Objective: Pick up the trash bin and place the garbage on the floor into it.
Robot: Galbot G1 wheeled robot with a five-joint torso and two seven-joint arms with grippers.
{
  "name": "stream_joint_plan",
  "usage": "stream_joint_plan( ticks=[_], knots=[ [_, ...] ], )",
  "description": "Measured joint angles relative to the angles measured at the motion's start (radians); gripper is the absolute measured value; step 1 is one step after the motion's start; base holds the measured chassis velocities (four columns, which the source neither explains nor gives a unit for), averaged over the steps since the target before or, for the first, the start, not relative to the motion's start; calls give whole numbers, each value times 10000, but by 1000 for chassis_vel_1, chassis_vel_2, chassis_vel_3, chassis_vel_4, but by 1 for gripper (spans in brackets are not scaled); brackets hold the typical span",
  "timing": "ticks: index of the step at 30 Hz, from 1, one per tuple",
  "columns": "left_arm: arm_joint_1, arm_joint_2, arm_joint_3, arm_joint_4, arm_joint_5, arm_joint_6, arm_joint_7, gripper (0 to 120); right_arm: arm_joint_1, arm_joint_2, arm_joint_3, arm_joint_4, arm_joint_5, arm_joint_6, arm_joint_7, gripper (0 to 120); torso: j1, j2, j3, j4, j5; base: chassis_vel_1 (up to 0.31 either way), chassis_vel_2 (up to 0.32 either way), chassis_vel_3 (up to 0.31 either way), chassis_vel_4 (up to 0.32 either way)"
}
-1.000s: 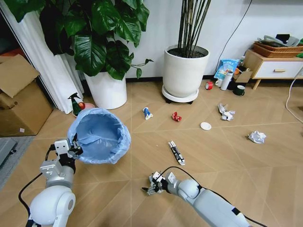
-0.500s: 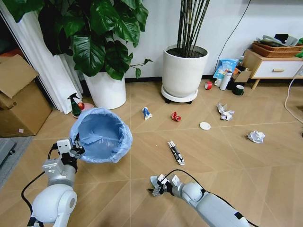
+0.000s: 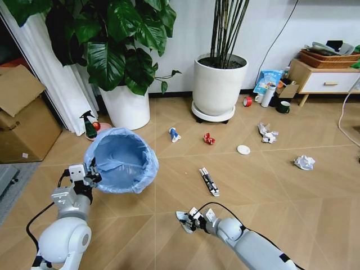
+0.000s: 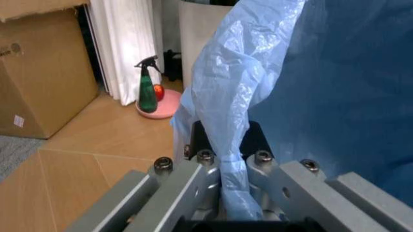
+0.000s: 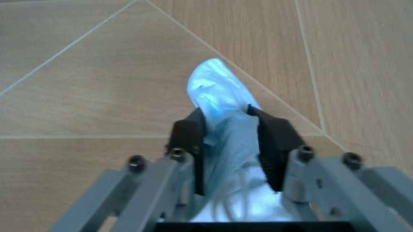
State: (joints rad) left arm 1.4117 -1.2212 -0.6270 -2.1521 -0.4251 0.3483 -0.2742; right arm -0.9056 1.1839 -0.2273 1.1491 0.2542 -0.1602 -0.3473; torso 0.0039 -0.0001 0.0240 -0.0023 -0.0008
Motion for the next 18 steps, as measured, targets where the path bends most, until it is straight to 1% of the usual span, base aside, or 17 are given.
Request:
stream_joint_plan(
  ticks=[2,4,5,6,7,9,11,12,15,16,18],
  knots=[
    [-59,109,4,69,-128,65,-44,0,-91,5,122,95,3,13,136,12,0,0,0,0,1,0,0,0,0],
    [-89,148,13,105,-181,90,-59,0,-126,5,180,158,15,8,172,11,0,0,0,0,0,0,0,0,0],
    [-127,189,28,141,-239,121,-78,0,-156,-4,236,241,39,-18,195,4,0,0,0,0,0,0,0,0,0],
    [-187,256,57,187,-323,174,-113,0,-189,-41,302,372,102,-71,259,0,0,0,0,1,1,0,0,0,0],
    [-187,256,57,187,-323,174,-113,0,-189,-41,302,372,102,-71,259,0,0,0,0,1,1,0,0,0,0],
    [-300,442,136,279,-535,339,-170,0,-232,-96,460,663,267,-155,407,0,0,0,0,-1,1,0,0,0,0],
    [-487,740,236,457,-808,540,-195,0,-257,-169,797,1231,672,-305,637,0,0,0,0,1,1,0,0,0,0],
    [-487,740,236,457,-808,540,-195,0,-257,-169,797,1231,672,-305,637,0,0,0,0,1,1,0,0,0,0],
    [-857,1206,398,835,-1255,924,-198,0,-211,-430,1457,2361,1498,-570,982,0,0,1,0,0,1,0,0,0,0],
    [-857,1206,398,835,-1255,924,-198,0,-211,-430,1457,2361,1498,-570,982,0,0,1,0,0,1,0,0,0,0],
    [-1064,1437,507,1088,-1453,1191,-185,0,-64,-671,1819,3092,2041,-858,1139,0,0,1,1,-1,-4,0,0,0,0]
  ],
)
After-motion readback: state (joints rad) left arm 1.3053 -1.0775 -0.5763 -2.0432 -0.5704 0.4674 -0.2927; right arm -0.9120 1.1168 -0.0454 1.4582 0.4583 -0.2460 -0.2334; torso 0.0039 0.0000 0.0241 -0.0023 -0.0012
